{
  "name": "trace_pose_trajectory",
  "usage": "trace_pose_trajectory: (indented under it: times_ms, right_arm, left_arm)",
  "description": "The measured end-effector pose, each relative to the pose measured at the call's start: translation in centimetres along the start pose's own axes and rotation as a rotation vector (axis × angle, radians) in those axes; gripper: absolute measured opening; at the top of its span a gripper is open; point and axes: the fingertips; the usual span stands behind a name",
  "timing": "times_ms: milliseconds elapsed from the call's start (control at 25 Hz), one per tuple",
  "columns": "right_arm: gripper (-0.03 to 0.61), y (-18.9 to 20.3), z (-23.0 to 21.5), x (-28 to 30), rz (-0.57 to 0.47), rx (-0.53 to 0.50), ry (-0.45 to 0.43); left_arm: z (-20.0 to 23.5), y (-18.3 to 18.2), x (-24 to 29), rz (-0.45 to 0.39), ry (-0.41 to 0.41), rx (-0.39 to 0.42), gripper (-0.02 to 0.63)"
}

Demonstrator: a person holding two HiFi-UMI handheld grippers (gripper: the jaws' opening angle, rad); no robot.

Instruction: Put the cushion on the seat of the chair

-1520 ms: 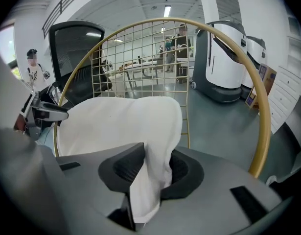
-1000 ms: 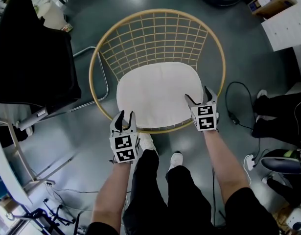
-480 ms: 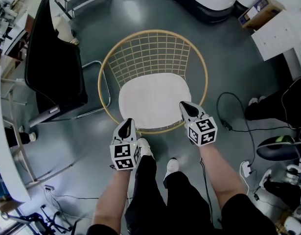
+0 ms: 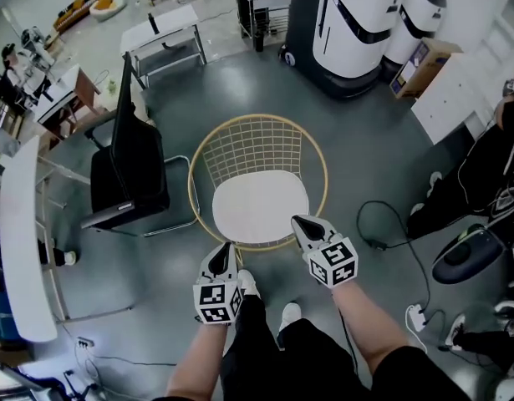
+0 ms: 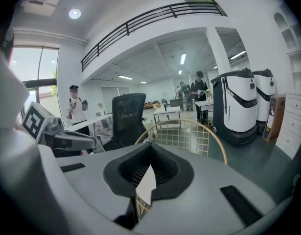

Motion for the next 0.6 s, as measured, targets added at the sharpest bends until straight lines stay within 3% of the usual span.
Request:
trace_pose_trajectory:
  times_ms: [280,600]
  right_arm:
    - [0.012,-5.4,5.8,-8.1,-0.068,-0.086,-0.054]
    - [0.012,-6.4,8.6,-14.5,-0.083,-0.114,-0.088]
  left_arm:
    - [-5.2,-3.7,-8.3,-0.067,0.032,0.057,0.017]
    - [-9.7,-4.9,-14.3,-0.1,0.063,0.088,0.017]
Point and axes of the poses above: the fingertips, and each gripper's own axes: x forward along the fingers, z to its left, y out of its underside, and after that the axes turned 7 degrees about -y, right-handed
